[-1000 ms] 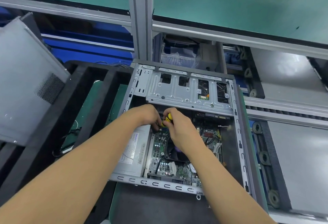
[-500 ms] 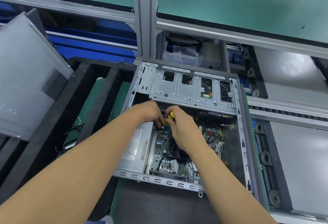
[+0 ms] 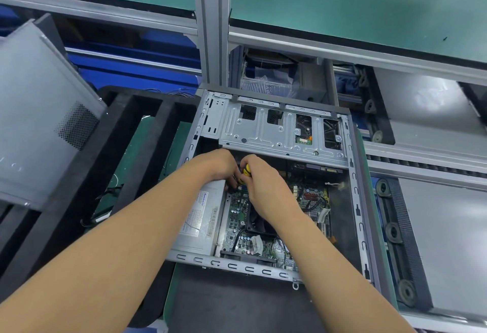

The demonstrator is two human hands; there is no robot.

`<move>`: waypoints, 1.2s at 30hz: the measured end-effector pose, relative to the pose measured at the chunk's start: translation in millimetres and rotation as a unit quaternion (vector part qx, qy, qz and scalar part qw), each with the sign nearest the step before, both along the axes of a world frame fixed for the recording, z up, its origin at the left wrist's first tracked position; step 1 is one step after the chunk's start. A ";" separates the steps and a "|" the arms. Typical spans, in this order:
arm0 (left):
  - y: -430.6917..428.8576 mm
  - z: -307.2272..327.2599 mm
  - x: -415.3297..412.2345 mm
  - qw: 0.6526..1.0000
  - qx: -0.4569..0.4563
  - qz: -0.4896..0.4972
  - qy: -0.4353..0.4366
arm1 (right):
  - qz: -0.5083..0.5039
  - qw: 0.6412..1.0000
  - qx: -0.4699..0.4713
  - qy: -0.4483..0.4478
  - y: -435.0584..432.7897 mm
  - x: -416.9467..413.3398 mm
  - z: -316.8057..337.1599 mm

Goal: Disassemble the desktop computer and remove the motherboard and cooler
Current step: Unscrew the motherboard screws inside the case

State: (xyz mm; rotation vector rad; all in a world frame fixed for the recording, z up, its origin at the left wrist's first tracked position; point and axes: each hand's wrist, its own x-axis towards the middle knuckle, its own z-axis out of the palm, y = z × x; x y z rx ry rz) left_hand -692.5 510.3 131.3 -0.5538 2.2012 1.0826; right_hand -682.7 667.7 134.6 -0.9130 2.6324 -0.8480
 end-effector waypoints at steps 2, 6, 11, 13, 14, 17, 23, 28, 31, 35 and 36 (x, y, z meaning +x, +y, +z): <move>-0.1 3.4 1.5 0.999 -0.025 -0.015 0.019 | 0.012 1.000 0.013 0.006 -1.9 -0.8 0.8; -0.1 6.0 3.6 0.999 -0.023 -0.011 0.031 | 0.005 1.000 -0.017 0.006 4.0 0.2 -0.9; 0.1 5.0 3.2 1.000 -0.004 0.000 0.024 | -0.001 1.000 -0.029 -0.004 7.5 1.3 -0.6; 0.3 5.5 3.4 1.000 0.000 -0.003 0.021 | -0.005 1.000 -0.029 -0.009 7.4 0.9 -1.1; 0.1 6.1 3.7 1.000 0.002 -0.002 0.021 | -0.006 0.999 -0.030 -0.010 7.4 1.0 -1.2; 0.2 6.8 4.0 1.000 0.005 0.000 0.020 | -0.004 0.999 -0.033 -0.004 7.7 1.0 -0.6; 1.2 6.8 4.4 1.000 0.019 0.003 0.018 | -0.004 0.999 -0.033 -0.011 8.2 1.6 1.4; 1.4 8.5 5.4 1.000 0.004 -0.007 0.010 | 0.002 1.000 -0.025 -0.006 8.2 3.0 0.1; 1.9 9.5 5.0 1.000 -0.002 -0.010 0.010 | 0.007 1.000 -0.022 -0.005 8.3 2.8 -0.2; 1.1 8.5 5.0 1.000 0.002 -0.008 0.012 | 0.005 1.000 -0.023 -0.004 8.2 2.8 0.2; 0.6 7.8 5.0 1.000 0.003 -0.008 0.012 | 0.005 1.000 -0.023 -0.003 8.1 3.1 0.3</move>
